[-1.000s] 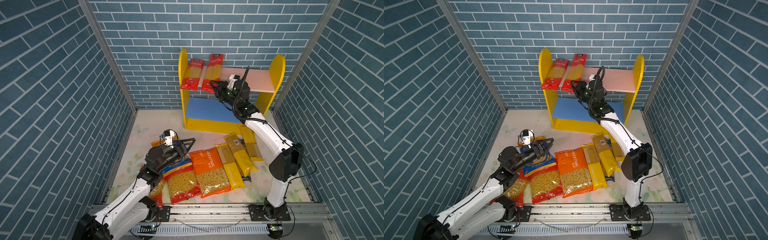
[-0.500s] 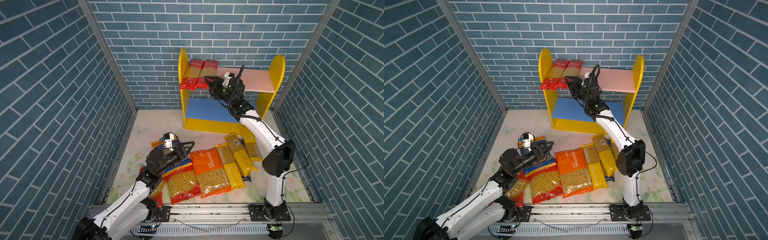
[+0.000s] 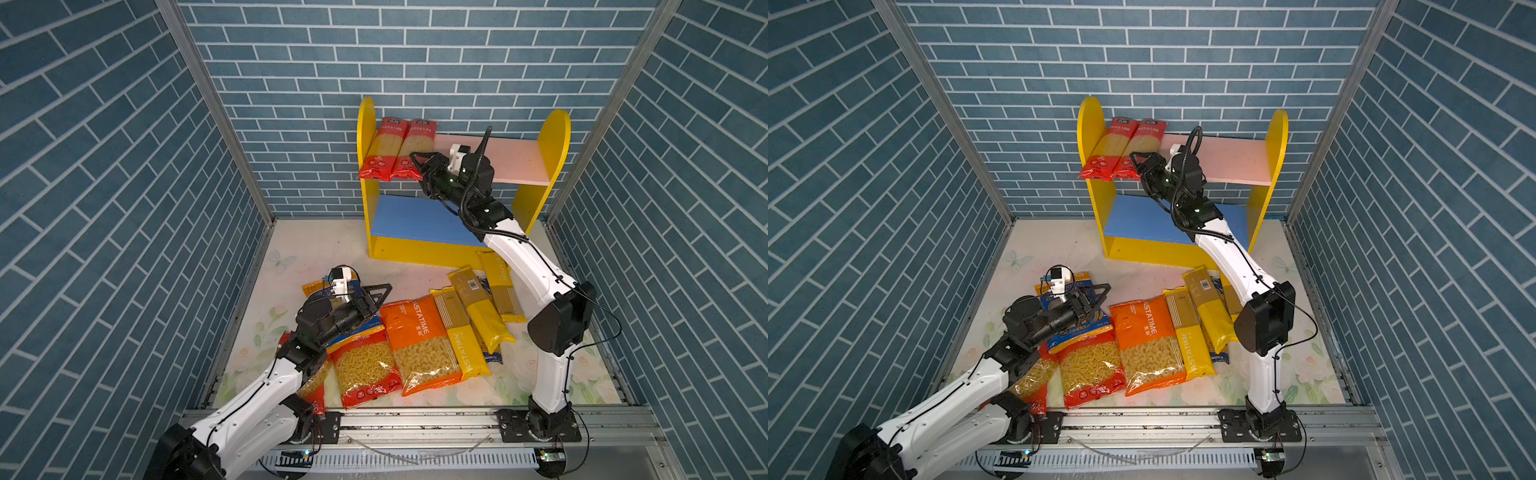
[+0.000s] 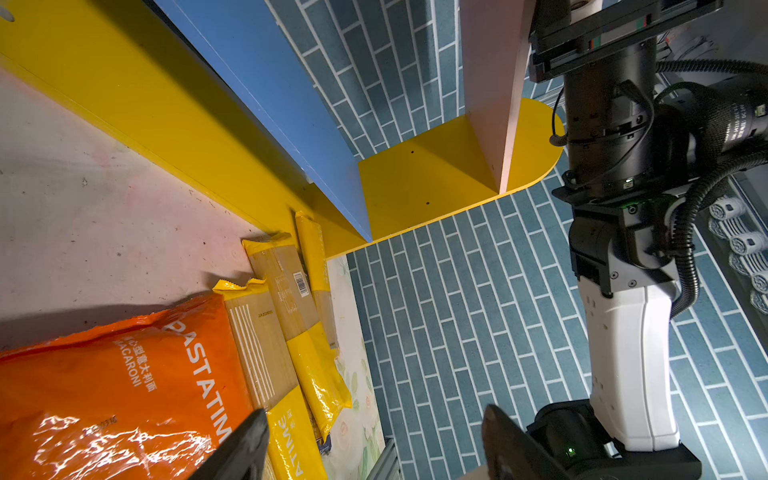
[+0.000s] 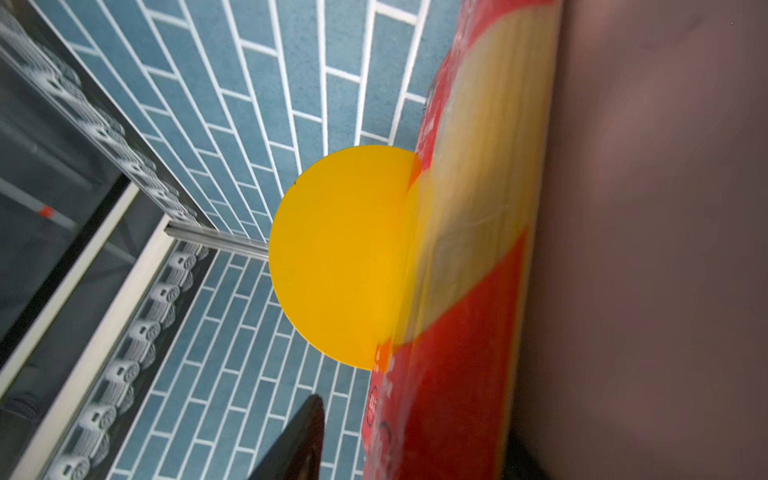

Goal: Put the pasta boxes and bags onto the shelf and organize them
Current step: 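Open the right gripper and lower both grippers toward the pasta pile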

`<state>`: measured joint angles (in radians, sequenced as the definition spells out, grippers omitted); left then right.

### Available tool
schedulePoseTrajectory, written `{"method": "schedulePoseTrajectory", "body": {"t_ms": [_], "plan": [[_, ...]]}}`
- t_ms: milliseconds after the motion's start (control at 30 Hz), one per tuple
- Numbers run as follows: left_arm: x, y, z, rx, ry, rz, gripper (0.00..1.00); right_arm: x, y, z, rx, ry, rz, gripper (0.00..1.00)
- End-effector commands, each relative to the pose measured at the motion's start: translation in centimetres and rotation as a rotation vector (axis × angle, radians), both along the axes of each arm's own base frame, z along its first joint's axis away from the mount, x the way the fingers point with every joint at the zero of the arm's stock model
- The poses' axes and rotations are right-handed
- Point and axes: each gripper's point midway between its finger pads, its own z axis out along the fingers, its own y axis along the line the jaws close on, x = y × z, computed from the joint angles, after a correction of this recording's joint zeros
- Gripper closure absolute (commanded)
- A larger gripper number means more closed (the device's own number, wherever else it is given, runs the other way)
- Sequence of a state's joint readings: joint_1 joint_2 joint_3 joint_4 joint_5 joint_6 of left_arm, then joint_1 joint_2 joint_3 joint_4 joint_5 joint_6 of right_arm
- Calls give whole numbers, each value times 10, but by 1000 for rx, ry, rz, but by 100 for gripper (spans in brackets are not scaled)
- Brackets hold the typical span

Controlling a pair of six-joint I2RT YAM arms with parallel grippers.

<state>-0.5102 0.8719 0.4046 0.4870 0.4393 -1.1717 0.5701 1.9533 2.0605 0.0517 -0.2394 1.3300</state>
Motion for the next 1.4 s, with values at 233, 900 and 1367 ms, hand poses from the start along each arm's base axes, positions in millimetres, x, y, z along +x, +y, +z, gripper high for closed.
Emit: {"method": "schedulePoseTrajectory", "body": {"t_ms": [233, 900, 1367], "plan": [[-5, -16, 7, 102, -88, -65, 19, -66, -39, 14, -58, -54, 27, 31], [-38, -160, -59, 461, -122, -408, 19, -235, -204, -271, -816, 367, -49, 38], [-69, -216, -104, 518, -10, -532, 20, -190, -262, -361, -1080, 542, 29, 27]]}}
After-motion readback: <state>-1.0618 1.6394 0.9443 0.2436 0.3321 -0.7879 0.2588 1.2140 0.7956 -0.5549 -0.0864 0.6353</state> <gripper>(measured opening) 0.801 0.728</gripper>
